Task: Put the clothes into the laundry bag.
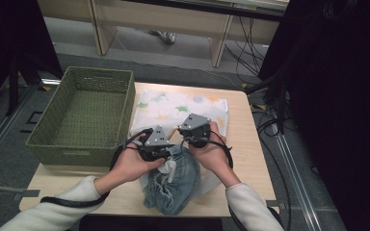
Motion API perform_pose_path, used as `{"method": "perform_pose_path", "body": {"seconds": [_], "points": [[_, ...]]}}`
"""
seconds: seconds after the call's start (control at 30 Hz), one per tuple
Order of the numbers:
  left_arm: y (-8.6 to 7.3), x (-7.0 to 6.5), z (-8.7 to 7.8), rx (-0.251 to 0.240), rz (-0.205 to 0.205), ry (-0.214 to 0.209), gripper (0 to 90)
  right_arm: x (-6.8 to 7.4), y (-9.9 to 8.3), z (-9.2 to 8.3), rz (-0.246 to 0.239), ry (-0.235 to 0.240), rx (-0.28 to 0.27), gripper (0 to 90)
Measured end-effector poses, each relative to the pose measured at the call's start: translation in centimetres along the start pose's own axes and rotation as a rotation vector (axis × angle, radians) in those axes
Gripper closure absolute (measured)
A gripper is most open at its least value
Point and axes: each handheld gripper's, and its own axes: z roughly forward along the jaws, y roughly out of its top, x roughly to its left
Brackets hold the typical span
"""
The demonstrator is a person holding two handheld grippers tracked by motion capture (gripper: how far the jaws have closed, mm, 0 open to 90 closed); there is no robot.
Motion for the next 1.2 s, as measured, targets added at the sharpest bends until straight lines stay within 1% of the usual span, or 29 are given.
{"method": "perform_pose_path", "body": {"seconds": [0.03, 0.13, 0.17, 0.27, 0.33, 0.37, 0.4, 0.43, 0.53, 0.57, 0.6, 0.63, 0.7, 0.77, 0.8, 0.83, 0.9, 0.93, 0.97, 1.0, 1.03, 1.1, 1.2], "points": [[-0.1, 0.2, 0.8, 0.008, 0.006, 0.017, 80.2, 0.0, 0.0, 0.0, 0.0, 0.0, -0.001, 90.0], [-0.5, 0.5, 1.9, 0.013, -0.003, 0.033, 79.8, 0.0, 0.0, -0.1, -0.002, -0.002, -0.001, 90.0], [-0.6, 0.6, 2.2, 0.023, -0.003, 0.037, 79.7, 0.0, -0.1, -0.1, -0.002, -0.002, -0.001, 90.0], [-1.0, 0.8, 3.2, 0.025, -0.01, 0.049, 79.6, -0.1, -0.2, -0.1, 0.008, -0.004, 0.003, 90.0], [-1.2, 0.9, 3.5, 0.031, -0.009, 0.053, 79.4, -0.2, -0.2, -0.1, 0.001, -0.005, 0.001, 90.0], [-1.5, 1.0, 4.1, 0.034, -0.018, 0.064, 79.3, -0.3, -0.2, -0.1, 0.001, -0.007, 0.001, 90.0], [-1.7, 1.0, 4.4, 0.033, -0.019, 0.069, 79.3, -0.3, -0.2, -0.1, 0.002, -0.007, 0.002, 90.0], [-1.8, 1.1, 4.6, 0.042, -0.011, 0.07, 79.2, -0.3, -0.3, -0.1, 0.01, -0.008, 0.003, 90.0], [-2.2, 0.9, 5.2, 0.039, -0.008, 0.077, 79.0, -0.4, -0.3, -0.1, 0.009, -0.01, 0.0, 90.0], [-2.2, 0.8, 5.4, 0.051, 0.002, 0.078, 79.0, -0.4, -0.3, -0.1, 0.009, -0.01, 0.0, 90.0], [-2.2, 0.8, 5.4, 0.051, 0.002, 0.078, 79.0, -0.4, -0.3, -0.1, 0.009, -0.01, 0.0, 90.0], [-2.4, 0.7, 5.9, 0.055, 0.013, 0.085, 78.9, -0.4, -0.3, -0.1, 0.007, -0.01, 0.001, 90.0], [-2.5, 0.6, 6.1, 0.058, 0.012, 0.083, 78.8, -0.4, -0.3, -0.1, 0.007, -0.011, 0.002, 90.0], [-2.7, 0.4, 6.6, 0.065, 0.022, 0.083, 78.7, -0.4, -0.3, -0.1, 0.007, -0.011, 0.003, 90.0], [-2.7, 0.3, 6.6, 0.065, 0.021, 0.084, 78.3, -0.4, -0.3, -0.1, 0.014, -0.009, 0.003, 90.0], [-2.7, 0.3, 6.6, 0.061, 0.02, 0.084, 77.7, -0.4, -0.3, -0.1, 0.009, -0.01, 0.003, 90.0], [-2.6, 0.3, 6.6, 0.057, 0.023, 0.082, 74.3, -0.4, -0.4, -0.1, 0.017, -0.011, 0.005, 90.0], [-2.6, 0.4, 6.3, 0.039, 0.012, 0.085, 70.8, -0.4, -0.4, -0.1, 0.023, -0.01, 0.005, 90.0], [-2.6, 0.5, 6.1, 0.033, 0.006, 0.084, 68.0, -0.6, -0.5, -0.1, 0.014, -0.011, 0.004, 90.0], [-2.6, 0.5, 6.0, 0.02, -0.001, 0.078, 64.3, -0.5, -0.5, -0.1, 0.033, -0.01, 0.007, 90.0], [-2.6, 0.6, 5.8, 0.008, -0.002, 0.079, 60.5, -0.5, -0.5, -0.1, 0.028, -0.011, 0.005, 90.0], [-2.5, 0.7, 5.4, -0.001, 0.001, 0.079, 53.8, -0.6, -0.5, -0.1, 0.028, -0.013, 0.004, 90.0], [-2.3, 0.7, 5.0, -0.013, 0.017, 0.097, 45.0, -0.6, -0.5, -0.1, 0.022, -0.014, 0.003, 90.0]]}}
